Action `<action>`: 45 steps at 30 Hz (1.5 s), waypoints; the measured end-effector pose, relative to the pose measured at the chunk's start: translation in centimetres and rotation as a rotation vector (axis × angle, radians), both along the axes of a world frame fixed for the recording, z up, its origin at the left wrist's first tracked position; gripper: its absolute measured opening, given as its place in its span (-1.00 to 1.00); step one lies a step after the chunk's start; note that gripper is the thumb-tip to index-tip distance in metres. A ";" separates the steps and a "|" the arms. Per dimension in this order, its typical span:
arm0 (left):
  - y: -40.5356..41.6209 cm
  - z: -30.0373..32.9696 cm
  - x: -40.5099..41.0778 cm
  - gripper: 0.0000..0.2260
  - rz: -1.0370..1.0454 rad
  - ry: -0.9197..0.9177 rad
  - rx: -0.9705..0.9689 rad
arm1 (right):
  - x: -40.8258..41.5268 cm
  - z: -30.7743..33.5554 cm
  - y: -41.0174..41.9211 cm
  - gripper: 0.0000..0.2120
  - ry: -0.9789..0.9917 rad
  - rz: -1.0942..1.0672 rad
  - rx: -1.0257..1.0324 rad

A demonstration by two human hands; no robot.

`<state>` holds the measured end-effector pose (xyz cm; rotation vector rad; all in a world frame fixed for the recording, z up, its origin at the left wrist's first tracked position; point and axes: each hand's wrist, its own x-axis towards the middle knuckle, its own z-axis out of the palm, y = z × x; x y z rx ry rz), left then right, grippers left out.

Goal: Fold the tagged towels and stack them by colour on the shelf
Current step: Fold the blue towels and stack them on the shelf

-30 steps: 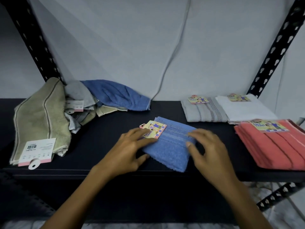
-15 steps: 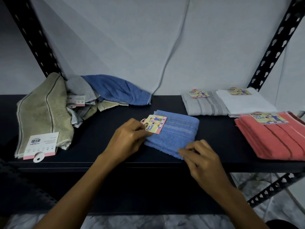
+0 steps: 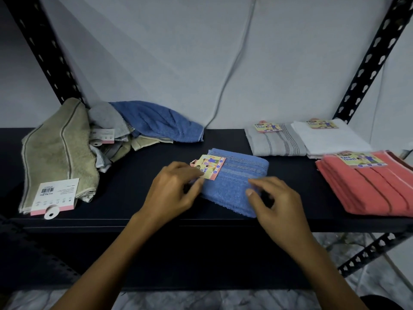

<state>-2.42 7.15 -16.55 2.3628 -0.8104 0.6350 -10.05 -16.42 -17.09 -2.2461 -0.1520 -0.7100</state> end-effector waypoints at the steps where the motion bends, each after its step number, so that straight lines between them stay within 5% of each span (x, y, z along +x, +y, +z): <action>1: -0.9 0.4 0.3 -0.72 0.000 -0.026 -0.029 | 0.8 0.4 0.1 -0.78 0.000 -0.045 -0.028; 5: -4.7 1.5 3.1 -0.68 -0.066 0.034 0.084 | 4.0 1.2 0.8 -0.75 0.169 -0.107 -0.294; 8: -6.5 0.8 4.5 -0.60 -0.056 0.183 0.347 | 5.4 0.7 0.9 -0.46 0.334 -0.090 -0.511; 15: -6.6 -0.5 5.7 -0.45 -0.023 0.428 0.642 | 5.3 -0.7 0.2 -0.38 0.586 -0.059 -0.543; 21: -6.1 -0.8 5.9 -0.46 -0.070 0.440 0.595 | 5.2 -0.7 0.2 -0.35 0.615 -0.077 -0.569; 25: -5.2 -0.8 5.8 -0.41 -0.135 0.367 0.248 | 4.5 -0.3 1.5 -0.24 0.574 -0.228 -0.645; 28: -3.8 -0.5 5.6 -0.41 0.037 0.313 0.054 | 4.4 0.6 1.7 -0.20 0.385 -0.313 -0.703; 32: -0.7 -0.5 4.0 -0.56 0.306 0.404 0.008 | 6.7 1.8 -0.7 -0.58 -0.018 0.156 -0.427; 35: 0.4 -1.2 1.9 -0.64 0.350 0.422 0.004 | 9.0 2.9 -0.8 -0.72 -0.146 0.492 -0.579; 39: 0.6 -2.0 1.5 -0.66 0.326 0.383 0.077 | 10.9 2.6 0.2 -0.57 0.016 0.662 -0.871; 45: 0.5 -2.0 1.4 -0.69 0.319 0.348 0.128 | 9.8 1.0 -0.6 -0.33 0.272 0.603 -0.872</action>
